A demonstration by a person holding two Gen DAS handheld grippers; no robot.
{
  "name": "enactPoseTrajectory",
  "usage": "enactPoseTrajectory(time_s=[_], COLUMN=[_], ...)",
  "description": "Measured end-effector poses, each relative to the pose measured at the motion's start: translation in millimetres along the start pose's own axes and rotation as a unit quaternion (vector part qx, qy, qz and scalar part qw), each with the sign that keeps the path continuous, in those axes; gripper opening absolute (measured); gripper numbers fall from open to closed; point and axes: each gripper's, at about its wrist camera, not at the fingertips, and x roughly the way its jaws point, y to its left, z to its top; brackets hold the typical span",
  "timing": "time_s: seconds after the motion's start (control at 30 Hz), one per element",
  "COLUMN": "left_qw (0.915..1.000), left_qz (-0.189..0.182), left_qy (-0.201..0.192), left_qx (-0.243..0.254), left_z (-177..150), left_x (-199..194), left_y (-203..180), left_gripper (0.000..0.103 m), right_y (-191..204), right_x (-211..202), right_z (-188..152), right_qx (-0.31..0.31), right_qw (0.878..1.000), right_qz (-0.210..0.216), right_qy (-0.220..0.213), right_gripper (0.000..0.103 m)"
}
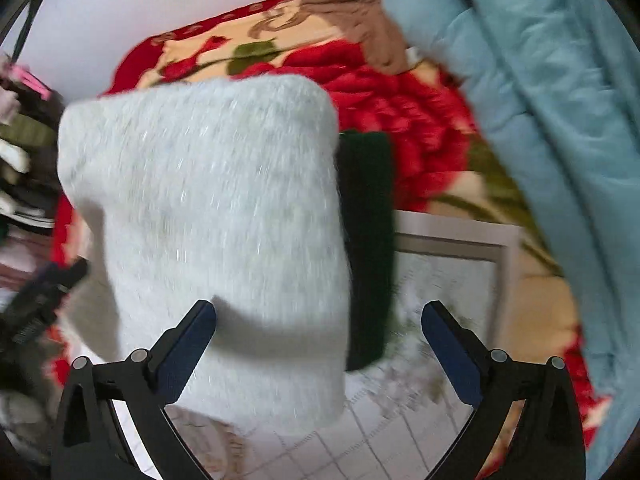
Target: Fold large clothes
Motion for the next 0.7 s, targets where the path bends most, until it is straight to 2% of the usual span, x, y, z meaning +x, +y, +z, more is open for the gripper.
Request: enactPoseTrajectory(time_s=[0.1,0.17,0.23,0.43,0.6,0.7], left_qw=[0.9996,0.9989,0.9980,0.9975,0.9964,0.9954], left_qz=[0.020,0.031,0.043,0.032,0.019,0.009], left_qy=[-0.018,-0.027,-0.034,-0.050,-0.068,-0.081], left_qx=[0.013,0.023,0.032,0.040,0.046,0.051], left_z=[-6,-11,-16,-37,-61,-74], left_x=[-22,-38,-54,-116,-182,-226], left_y=[-4,-6,-6,0,9,16], left_gripper=[0.103,0.103,0.103,0.103,0.103,0.103], right_y=[9,11,12,19,35,50], right_x=[-18,-30,-38,-92,-168,-227], right_z=[-29,-47,-61,-100,-139,-170], right_qx=[-0.008,-0.005,0.002,0.033,0.044,0.041], right_qw=[0.997,0.996,0.994,0.990,0.986,0.981], right_qz=[-0.067,-0.088,-0.099,-0.116,-0.125,-0.135], right_qy=[-0.022,-0.035,-0.043,-0.067,-0.101,-0.131], right_gripper=[0.103,0.103,0.103,0.103,0.103,0.103])
